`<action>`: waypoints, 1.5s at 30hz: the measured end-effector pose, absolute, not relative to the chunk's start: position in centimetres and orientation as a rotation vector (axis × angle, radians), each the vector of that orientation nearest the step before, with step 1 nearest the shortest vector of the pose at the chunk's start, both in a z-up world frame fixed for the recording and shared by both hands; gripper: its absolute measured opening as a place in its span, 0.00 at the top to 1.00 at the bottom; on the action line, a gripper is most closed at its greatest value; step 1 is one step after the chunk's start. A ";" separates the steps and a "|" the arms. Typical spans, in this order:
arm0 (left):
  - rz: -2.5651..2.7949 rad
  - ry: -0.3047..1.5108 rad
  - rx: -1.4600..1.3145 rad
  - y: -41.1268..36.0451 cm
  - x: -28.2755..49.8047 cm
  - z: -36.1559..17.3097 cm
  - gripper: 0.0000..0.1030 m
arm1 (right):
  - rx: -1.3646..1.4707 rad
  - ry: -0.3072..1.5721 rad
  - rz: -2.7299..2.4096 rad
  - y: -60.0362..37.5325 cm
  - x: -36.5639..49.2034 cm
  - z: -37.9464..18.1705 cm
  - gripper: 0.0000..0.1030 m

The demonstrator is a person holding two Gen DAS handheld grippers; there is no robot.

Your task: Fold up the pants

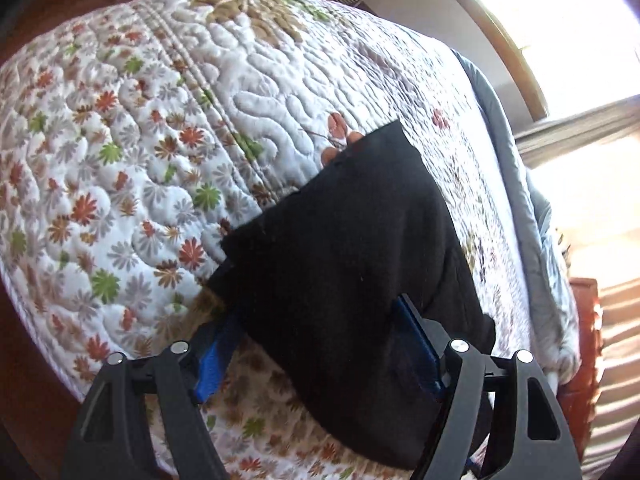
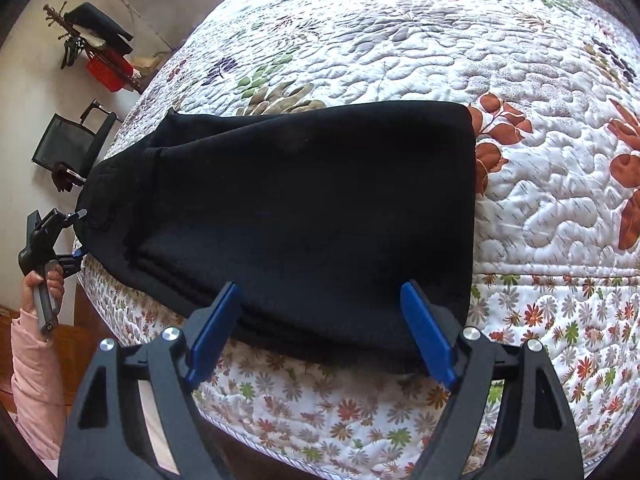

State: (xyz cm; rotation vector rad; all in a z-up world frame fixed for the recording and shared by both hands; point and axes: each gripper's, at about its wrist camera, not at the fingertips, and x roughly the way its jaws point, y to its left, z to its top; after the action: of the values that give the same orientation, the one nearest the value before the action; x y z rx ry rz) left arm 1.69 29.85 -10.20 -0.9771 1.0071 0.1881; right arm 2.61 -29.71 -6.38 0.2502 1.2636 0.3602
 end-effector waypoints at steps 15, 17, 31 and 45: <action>0.198 0.934 -0.958 28.7 1.4 -9.5 0.69 | 0.171 1.259 0.366 -28.7 2.6 -6.6 0.15; 0.178 0.881 -0.974 28.4 0.8 -8.5 0.75 | 0.195 1.259 0.370 -28.9 2.6 -6.6 0.15; -0.090 0.649 -0.656 17.4 -0.3 2.0 0.81 | 0.286 1.239 0.392 -30.2 2.6 -6.6 0.15; -0.357 0.795 -0.274 2.1 0.0 1.5 0.81 | 0.343 1.212 0.386 -31.8 1.5 -5.0 0.15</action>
State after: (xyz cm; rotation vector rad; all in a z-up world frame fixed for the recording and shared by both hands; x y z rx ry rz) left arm -0.03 2.13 1.53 -0.2739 0.7948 -0.3568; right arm 1.50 -31.77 -5.04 0.3434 1.2116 0.3857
